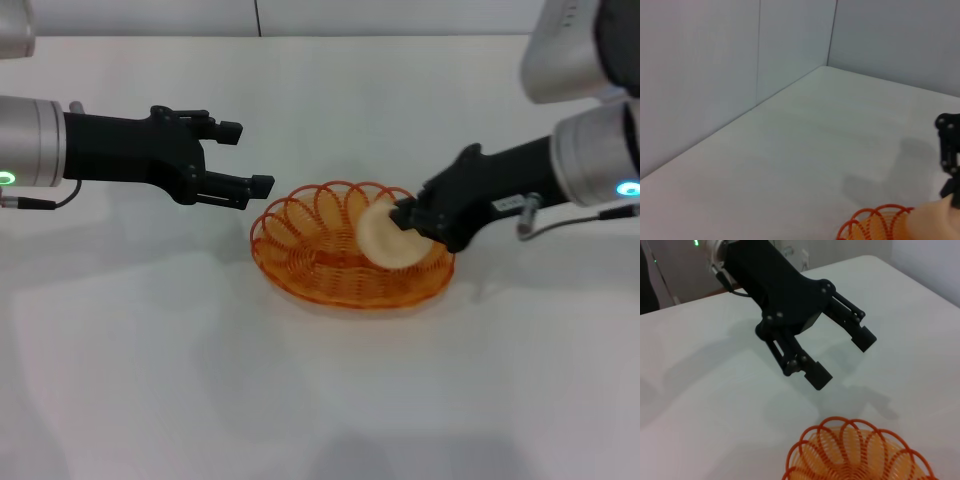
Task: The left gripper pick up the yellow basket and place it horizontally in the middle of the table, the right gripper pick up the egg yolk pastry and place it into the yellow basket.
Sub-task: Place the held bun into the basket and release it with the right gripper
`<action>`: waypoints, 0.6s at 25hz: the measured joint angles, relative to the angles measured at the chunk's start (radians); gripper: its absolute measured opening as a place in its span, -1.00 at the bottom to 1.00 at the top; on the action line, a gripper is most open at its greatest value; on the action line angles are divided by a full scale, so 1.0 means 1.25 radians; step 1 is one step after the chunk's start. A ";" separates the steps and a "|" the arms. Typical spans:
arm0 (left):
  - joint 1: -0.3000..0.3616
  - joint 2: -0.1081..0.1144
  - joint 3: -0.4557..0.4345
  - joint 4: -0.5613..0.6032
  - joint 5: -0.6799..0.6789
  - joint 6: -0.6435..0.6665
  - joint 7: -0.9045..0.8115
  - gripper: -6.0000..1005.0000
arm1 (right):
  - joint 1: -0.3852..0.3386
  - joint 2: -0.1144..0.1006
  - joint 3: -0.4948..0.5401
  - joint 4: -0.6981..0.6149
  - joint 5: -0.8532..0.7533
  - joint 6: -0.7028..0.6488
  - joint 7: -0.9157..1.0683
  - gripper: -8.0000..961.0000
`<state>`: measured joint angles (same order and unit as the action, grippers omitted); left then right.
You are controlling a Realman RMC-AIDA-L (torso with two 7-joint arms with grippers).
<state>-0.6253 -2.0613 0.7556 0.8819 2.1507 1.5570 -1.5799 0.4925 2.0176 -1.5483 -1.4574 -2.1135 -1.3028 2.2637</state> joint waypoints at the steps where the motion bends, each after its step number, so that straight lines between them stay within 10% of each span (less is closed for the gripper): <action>1: 0.000 0.000 0.001 0.000 0.000 0.000 0.000 0.76 | 0.005 0.000 -0.010 0.010 0.000 0.017 0.000 -0.92; 15: 0.002 0.000 0.002 0.000 0.000 0.001 0.001 0.76 | 0.023 0.003 -0.071 0.093 0.053 0.145 -0.025 -0.90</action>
<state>-0.6225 -2.0617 0.7579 0.8819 2.1505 1.5585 -1.5784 0.5207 2.0207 -1.6368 -1.3412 -2.0468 -1.1213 2.2321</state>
